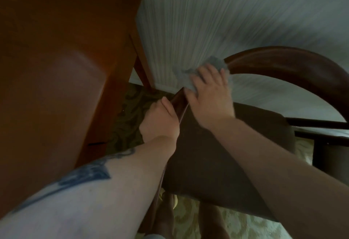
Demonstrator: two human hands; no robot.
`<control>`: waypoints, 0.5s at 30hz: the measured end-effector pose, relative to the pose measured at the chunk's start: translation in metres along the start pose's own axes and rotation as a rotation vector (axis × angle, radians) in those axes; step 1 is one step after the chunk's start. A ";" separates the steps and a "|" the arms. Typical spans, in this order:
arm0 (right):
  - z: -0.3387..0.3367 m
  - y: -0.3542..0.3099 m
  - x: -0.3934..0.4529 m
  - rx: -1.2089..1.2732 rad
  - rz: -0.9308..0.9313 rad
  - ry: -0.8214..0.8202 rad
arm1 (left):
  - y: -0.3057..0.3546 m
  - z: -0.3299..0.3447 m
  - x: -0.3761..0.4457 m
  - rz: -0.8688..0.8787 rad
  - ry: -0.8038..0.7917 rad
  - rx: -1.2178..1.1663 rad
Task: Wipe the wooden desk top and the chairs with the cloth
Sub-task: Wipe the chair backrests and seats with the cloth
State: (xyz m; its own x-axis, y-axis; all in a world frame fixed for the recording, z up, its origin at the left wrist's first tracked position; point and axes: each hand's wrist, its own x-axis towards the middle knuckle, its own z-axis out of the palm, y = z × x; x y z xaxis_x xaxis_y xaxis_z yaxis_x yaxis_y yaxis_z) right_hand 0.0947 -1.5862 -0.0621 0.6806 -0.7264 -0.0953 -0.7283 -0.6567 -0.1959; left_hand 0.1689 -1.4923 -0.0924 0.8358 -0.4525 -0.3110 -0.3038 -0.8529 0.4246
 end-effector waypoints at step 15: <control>-0.013 -0.039 0.035 -0.253 -0.362 -0.364 | 0.007 -0.006 -0.008 -0.174 0.056 -0.171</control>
State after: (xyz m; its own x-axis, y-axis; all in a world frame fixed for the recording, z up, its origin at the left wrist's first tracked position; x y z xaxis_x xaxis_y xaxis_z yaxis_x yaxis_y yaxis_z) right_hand 0.1459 -1.5891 -0.0449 0.8410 -0.3591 -0.4048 -0.4098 -0.9112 -0.0431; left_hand 0.1631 -1.4935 -0.0815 0.8941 -0.2836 -0.3466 -0.0753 -0.8582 0.5078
